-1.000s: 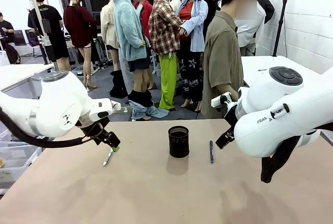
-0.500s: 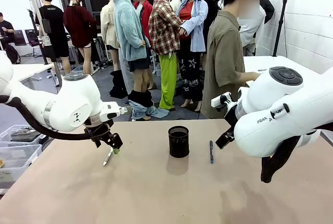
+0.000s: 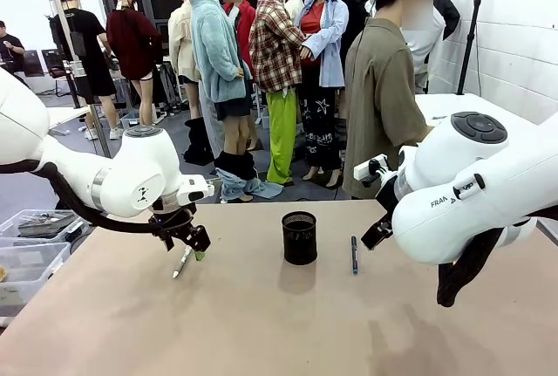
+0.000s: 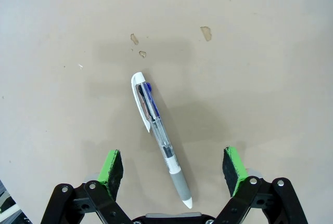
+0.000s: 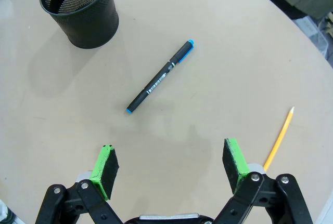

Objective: Place the pens into the pen holder.
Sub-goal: Pick up a writing instrument from the table and place it into the Pen holder.

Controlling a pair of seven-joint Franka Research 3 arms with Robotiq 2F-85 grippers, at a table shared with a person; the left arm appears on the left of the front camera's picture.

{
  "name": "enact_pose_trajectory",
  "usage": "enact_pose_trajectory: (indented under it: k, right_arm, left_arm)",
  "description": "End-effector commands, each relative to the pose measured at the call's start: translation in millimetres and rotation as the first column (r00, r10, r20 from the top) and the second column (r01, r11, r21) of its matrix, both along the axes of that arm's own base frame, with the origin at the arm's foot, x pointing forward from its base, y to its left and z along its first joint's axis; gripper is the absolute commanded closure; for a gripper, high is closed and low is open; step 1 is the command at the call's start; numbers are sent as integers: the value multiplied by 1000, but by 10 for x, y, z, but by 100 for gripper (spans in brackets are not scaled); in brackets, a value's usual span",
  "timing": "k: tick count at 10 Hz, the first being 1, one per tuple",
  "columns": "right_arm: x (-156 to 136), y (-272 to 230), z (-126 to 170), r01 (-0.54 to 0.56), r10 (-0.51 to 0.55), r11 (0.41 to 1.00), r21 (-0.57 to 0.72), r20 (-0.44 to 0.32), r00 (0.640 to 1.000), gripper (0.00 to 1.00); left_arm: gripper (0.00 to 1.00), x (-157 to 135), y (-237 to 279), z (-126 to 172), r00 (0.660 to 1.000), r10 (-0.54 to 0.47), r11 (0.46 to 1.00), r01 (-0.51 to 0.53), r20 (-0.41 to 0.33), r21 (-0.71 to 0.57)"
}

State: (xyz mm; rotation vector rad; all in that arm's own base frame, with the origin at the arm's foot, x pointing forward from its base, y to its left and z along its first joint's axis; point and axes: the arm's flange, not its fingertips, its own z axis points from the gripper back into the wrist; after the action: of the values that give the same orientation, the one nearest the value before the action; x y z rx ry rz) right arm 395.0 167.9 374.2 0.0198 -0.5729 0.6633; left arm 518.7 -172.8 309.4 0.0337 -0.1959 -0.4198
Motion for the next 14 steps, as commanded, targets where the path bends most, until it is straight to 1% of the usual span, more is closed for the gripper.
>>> enact_pose_trajectory:
  k: [1,4,5,6,7,10,14]
  right_arm:
    - [-1,0,-3,0,0,1000,0,-1,1000,0]
    - [-1,0,-3,0,0,1000,0,-1,1000,0]
    - [-1,0,-3,0,0,1000,0,-1,1000,0]
    - [-1,0,-3,0,0,1000,0,-1,1000,0]
    - [-1,0,-3,0,0,1000,0,-1,1000,0]
    - [-1,0,-3,0,0,1000,0,-1,1000,0]
    - [-1,0,-3,0,0,1000,0,-1,1000,0]
  left_arm:
    - [0,112,3,-69,999,36,999,-35,-28,7]
    - [0,181,54,-150,997,21,1000,-22,-73,-14]
    - [3,179,62,-182,997,27,1000,-28,-75,-14]
    - [21,177,60,-182,997,26,1000,-27,-71,-10]
    - [41,160,44,-180,997,22,1000,-23,-73,-10]
    - [100,137,50,-172,994,36,999,-39,-105,-22]
    - [100,89,40,-188,991,39,999,-40,-128,-11]
